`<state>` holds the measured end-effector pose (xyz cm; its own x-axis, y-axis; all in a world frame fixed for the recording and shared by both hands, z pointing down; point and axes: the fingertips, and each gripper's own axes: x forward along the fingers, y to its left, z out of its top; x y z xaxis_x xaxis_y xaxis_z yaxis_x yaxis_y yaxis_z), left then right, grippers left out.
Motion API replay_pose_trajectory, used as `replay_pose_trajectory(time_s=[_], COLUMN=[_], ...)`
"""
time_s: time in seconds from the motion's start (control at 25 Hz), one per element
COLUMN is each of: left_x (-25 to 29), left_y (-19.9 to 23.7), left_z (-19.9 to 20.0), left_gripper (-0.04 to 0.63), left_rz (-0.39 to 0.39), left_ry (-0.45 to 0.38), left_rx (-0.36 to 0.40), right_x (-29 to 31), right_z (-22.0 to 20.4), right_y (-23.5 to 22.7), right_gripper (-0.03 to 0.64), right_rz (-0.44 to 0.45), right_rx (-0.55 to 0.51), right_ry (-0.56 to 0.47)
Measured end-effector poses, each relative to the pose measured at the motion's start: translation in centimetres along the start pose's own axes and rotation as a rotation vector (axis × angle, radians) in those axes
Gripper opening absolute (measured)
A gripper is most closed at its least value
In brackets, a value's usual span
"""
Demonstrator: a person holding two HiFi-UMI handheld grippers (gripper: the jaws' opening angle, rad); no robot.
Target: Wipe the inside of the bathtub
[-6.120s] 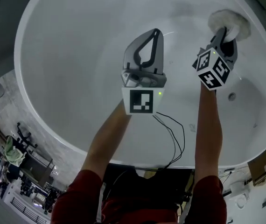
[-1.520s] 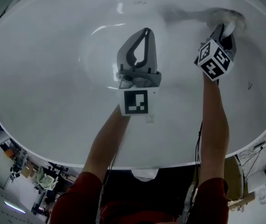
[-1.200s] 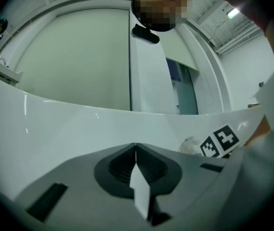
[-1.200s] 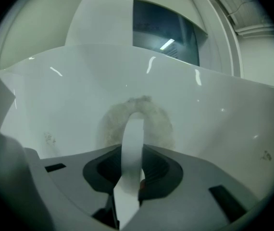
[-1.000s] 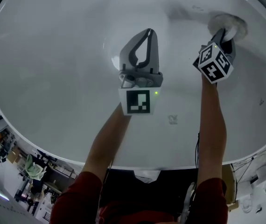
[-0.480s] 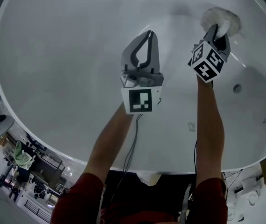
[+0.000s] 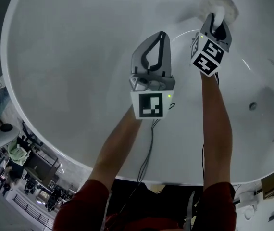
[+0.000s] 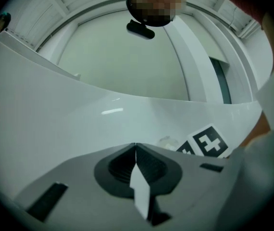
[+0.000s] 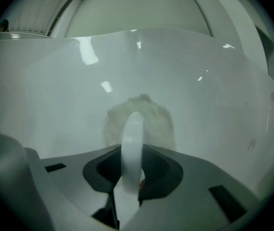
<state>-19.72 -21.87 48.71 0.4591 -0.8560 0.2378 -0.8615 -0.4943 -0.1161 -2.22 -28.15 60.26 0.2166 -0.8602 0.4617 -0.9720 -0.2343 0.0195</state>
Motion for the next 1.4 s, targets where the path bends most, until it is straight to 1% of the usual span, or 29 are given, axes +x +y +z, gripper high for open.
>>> replay_pose_trajectory(time_s=[0.12, 0.36, 0.52, 0.6, 0.76, 0.84, 0.92, 1.04, 1.12, 1.2, 1.32, 1.4], left_x=[-0.5, -1.0, -1.6, -1.7, -1.6, -1.5, -1.3, -0.8, -0.6, -0.6, -0.7, -1.1], left_y=[2.0, 0.7, 2.1, 1.1, -3.4, -6.3, -9.5, -11.6, -13.4, -16.7, -22.2, -25.7], left_z=[-0.4, -1.6, -1.0, 0.2, 3.3, 5.5, 7.2, 7.8, 8.4, 9.6, 11.6, 12.4], left_gripper=[0.015, 0.015, 0.015, 0.015, 0.015, 0.015, 0.015, 0.015, 0.015, 0.015, 0.015, 0.015], left_rz=[0.024, 0.022, 0.005, -0.009, -0.043, -0.061, -0.083, -0.110, -0.139, -0.178, -0.218, -0.241], left_ry=[0.009, 0.022, 0.017, 0.007, -0.012, -0.027, -0.042, -0.061, -0.068, -0.074, -0.094, -0.097], left_rx=[-0.010, -0.010, 0.002, 0.008, 0.027, 0.034, 0.034, 0.007, 0.009, 0.018, -0.004, -0.020], right_x=[0.3, 0.2, -0.2, -1.3, -4.6, -7.0, -9.2, -11.7, -13.6, -16.1, -20.1, -22.6], right_z=[-0.2, -1.8, -1.6, -1.1, 0.2, 1.6, 2.6, 2.8, 3.3, 4.1, 4.8, 4.4], right_y=[1.4, 0.4, 2.7, 2.4, -0.3, -2.6, -6.0, -9.2, -11.7, -15.6, -22.0, -25.7], right_gripper=[0.092, 0.092, 0.092, 0.092, 0.092, 0.092, 0.092, 0.092, 0.092, 0.092, 0.092, 0.092], right_rz=[0.007, 0.008, 0.038, 0.058, 0.093, 0.102, 0.087, 0.039, 0.006, -0.032, -0.092, -0.130], right_rx=[0.025, 0.029, 0.028, 0.020, 0.015, 0.034, 0.058, 0.083, 0.094, 0.103, 0.110, 0.116], right_ry=[0.014, 0.035, 0.058, 0.055, 0.032, 0.011, -0.014, -0.043, -0.065, -0.093, -0.128, -0.134])
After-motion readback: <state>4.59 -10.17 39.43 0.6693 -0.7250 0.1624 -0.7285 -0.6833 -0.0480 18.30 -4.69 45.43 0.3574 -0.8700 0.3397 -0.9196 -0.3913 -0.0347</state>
